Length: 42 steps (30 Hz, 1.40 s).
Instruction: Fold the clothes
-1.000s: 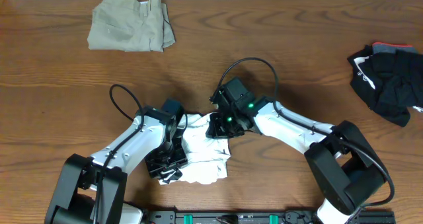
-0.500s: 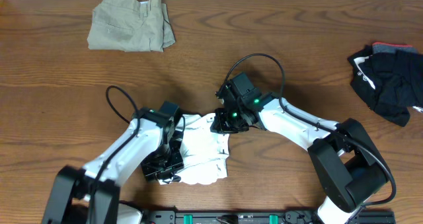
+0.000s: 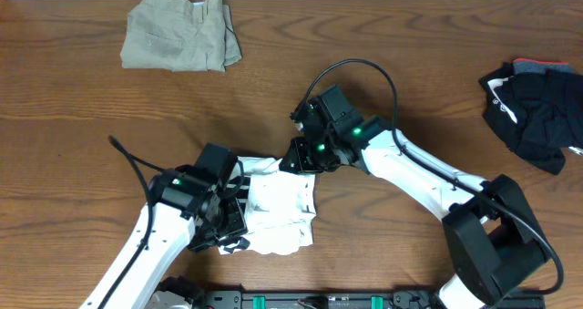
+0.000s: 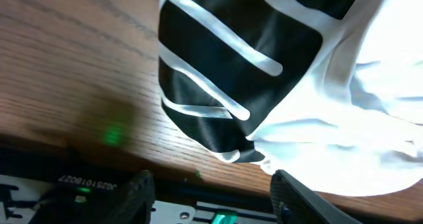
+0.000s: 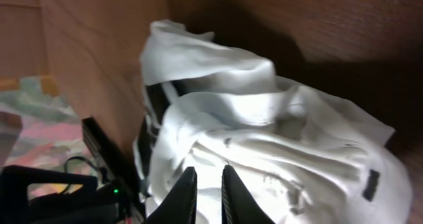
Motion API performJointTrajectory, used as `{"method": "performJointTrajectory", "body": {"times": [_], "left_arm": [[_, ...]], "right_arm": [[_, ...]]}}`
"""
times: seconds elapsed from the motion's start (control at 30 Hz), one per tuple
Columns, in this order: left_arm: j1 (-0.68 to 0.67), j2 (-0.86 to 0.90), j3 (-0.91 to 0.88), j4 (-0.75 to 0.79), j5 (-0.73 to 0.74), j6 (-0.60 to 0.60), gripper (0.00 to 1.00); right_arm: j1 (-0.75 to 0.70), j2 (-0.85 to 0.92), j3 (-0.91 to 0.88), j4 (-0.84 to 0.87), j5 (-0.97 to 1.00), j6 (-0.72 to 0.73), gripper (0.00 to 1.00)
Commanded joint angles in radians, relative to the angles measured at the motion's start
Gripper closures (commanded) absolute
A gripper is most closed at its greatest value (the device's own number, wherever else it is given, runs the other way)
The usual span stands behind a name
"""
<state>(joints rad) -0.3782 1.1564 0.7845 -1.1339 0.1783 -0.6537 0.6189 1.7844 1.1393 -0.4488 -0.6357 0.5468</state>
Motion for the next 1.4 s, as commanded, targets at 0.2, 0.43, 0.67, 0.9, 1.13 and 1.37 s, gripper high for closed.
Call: {"method": "performJointTrajectory", "body": {"times": [0.2,0.43,0.67,0.9,1.13,1.37], "left_arm": [[0.015,0.013,0.019,0.028,-0.138,-0.066,0.3],[0.139,-0.004,0.019,-0.004,-0.164,-0.108,0.31],[0.212,-0.01,0.019,-0.033,-0.164,-0.106,0.3],[0.212,-0.01,0.019,-0.032,-0.164,-0.107,0.3],[0.212,-0.01,0.019,-0.032,-0.165,-0.107,0.3],[0.288,-0.031,0.019,-0.037,-0.165,-0.107,0.3]], "right_arm": [[0.103,-0.019,0.018,-0.009,-0.014,0.001,0.36],[0.206,-0.019,0.018,-0.008,0.105,0.127,0.36],[0.266,-0.019,0.018,-0.009,0.24,0.22,0.39],[0.331,-0.015,0.019,0.001,0.404,0.306,0.41],[0.365,-0.015,0.028,0.015,0.504,0.305,0.41],[0.367,-0.015,0.043,0.005,0.525,0.293,0.41]]}}
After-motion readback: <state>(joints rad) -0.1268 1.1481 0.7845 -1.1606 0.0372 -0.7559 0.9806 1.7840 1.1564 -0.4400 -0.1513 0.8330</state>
